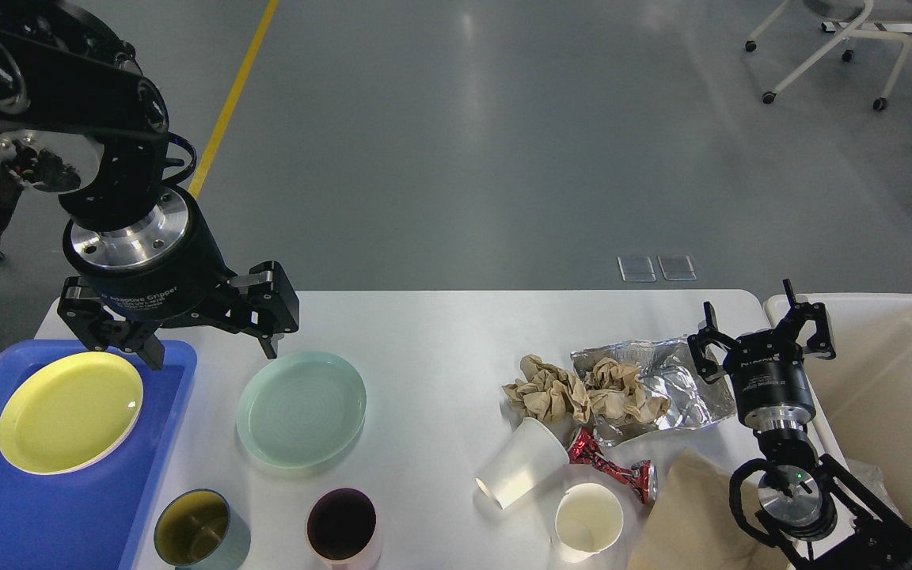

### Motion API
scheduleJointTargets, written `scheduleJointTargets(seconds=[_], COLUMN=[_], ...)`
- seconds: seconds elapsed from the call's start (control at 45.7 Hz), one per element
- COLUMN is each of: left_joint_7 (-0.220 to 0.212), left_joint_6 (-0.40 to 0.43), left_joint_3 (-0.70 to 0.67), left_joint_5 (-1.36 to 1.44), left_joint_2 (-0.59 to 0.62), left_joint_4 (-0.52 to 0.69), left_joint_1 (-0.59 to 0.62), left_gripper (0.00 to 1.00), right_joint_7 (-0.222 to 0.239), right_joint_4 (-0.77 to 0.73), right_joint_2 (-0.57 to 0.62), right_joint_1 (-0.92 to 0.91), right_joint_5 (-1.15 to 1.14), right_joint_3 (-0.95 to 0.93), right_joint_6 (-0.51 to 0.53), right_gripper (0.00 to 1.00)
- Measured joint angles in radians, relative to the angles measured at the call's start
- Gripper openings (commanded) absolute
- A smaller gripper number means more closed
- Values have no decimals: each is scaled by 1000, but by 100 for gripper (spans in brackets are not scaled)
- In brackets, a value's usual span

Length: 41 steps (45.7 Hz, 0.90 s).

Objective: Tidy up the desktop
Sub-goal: 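Move the left gripper over the dark-filled cup, then lower the left gripper and grasp the dark-filled cup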

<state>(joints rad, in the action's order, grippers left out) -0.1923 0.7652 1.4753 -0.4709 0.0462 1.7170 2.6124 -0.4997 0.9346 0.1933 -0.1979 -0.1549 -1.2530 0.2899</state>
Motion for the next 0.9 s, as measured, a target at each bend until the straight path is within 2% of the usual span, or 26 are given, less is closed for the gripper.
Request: scheduleJointTargets(seconds=[0.219, 0.481, 0.7, 0.897], left_joint_7=[-4, 0, 2, 2], left_joint_6=[7, -30, -193, -319], left_joint_3=[-25, -113, -224, -250], left_joint_5=[6, 144, 349, 443], left_joint_2=[5, 89, 136, 126], left_joint_4=[-3, -62, -88, -92], left_joint_1=[-40, -254, -471, -623], left_gripper=[96, 95, 95, 95], right_joint_7=[0, 0, 1, 1], right_joint_4=[0, 1, 1, 1], right_joint_2=[0, 0, 0, 0], right_joint_1=[0, 0, 0, 0], right_joint_5=[0, 0, 0, 0], right_joint_3=[0, 0, 0, 0], right_joint_6=[0, 0, 0, 0], right_gripper=[100, 100, 100, 100])
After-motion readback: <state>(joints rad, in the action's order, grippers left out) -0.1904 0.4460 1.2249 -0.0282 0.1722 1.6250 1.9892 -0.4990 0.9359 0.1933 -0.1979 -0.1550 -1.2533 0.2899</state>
